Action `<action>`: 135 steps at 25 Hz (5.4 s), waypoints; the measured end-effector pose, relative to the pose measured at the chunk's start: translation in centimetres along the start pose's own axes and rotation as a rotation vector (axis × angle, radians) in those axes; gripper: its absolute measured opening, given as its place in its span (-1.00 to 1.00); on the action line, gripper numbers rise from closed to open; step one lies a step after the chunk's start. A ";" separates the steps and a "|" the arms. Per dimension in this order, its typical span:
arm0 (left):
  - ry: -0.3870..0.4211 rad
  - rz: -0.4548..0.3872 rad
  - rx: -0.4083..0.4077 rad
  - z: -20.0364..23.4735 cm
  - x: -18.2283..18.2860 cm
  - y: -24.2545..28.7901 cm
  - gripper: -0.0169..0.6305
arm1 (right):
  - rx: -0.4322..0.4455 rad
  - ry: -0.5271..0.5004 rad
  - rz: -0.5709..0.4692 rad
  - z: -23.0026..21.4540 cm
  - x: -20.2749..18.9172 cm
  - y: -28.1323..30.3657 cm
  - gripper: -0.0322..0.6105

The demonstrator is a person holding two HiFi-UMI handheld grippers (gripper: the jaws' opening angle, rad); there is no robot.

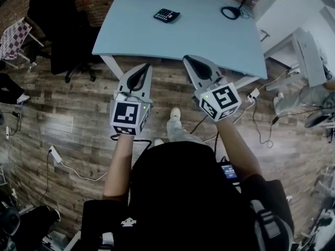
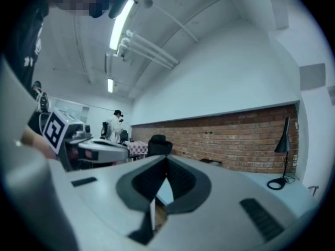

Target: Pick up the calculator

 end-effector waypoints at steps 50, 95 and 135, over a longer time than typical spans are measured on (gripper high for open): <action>0.000 0.146 0.058 11.9 -3.2 23.3 -0.92 | 0.112 0.077 0.067 -18.6 -6.0 18.8 -0.89; 0.023 0.319 -0.332 22.3 -15.2 36.1 -0.92 | -0.292 0.100 0.271 -24.2 -11.8 27.9 -0.89; 0.323 0.719 -0.436 21.5 -30.3 43.7 -0.37 | -0.502 0.198 0.466 -26.3 -18.1 24.8 -0.89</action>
Point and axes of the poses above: the fingertips, and each gripper's own axes: y forward along the fingers, z to its left, x out of its top, the point moved 1 cm from there along -y, backward along the fingers, and after that the axes turned 15 degrees about -x, right-handed, at the moved point
